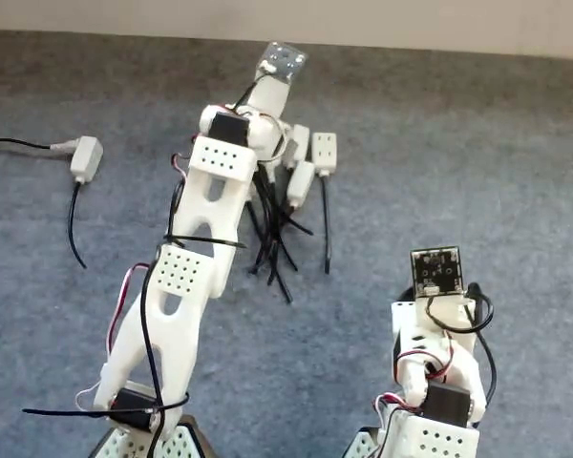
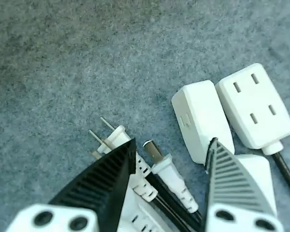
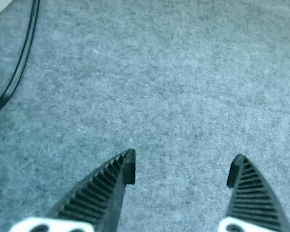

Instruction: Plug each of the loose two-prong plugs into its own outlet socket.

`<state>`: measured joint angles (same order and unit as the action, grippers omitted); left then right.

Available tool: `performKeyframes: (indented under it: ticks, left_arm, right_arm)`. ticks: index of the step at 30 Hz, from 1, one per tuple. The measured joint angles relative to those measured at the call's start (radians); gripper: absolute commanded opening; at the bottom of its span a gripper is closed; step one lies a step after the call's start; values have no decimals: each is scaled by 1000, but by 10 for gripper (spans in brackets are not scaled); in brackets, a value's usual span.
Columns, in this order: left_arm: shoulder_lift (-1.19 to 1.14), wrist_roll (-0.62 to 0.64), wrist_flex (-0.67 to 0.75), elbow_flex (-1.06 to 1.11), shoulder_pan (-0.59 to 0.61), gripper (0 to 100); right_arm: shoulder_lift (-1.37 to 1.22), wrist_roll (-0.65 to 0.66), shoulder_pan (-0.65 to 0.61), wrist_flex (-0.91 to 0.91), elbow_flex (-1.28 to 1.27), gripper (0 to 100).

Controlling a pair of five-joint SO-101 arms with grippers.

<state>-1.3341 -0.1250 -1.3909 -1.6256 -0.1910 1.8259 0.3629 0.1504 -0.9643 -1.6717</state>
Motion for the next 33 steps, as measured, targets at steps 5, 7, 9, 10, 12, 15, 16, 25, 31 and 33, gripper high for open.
performKeyframes:
  ticks: [5,7,9,10,12,15,16,25,31,33]
  left_arm:
    - [2,35,0,0,-2,252]
    - [2,38,0,0,-2,252]
    - [18,40,0,0,-2,252]
    - [29,40,0,0,-2,252]
    - [58,40,0,0,-2,252]
    - [104,40,0,0,-2,252]
    - [117,40,0,0,-2,252]
    - [57,40,25,0,-23,252]
    - [-48,43,51,0,-35,252]
    - [-61,43,60,0,-31,235]
  right_arm:
    - [0,0,0,0,0,300]
    - [0,0,0,0,0,300]
    - [0,0,0,0,0,300]
    - [0,0,0,0,0,300]
    - [0,0,0,0,0,300]
    - [0,0,0,0,0,300]
    - [0,0,0,0,0,300]
    - [0,0,0,0,0,300]
    - [0,0,0,0,0,300]
    - [0,0,0,0,0,300]
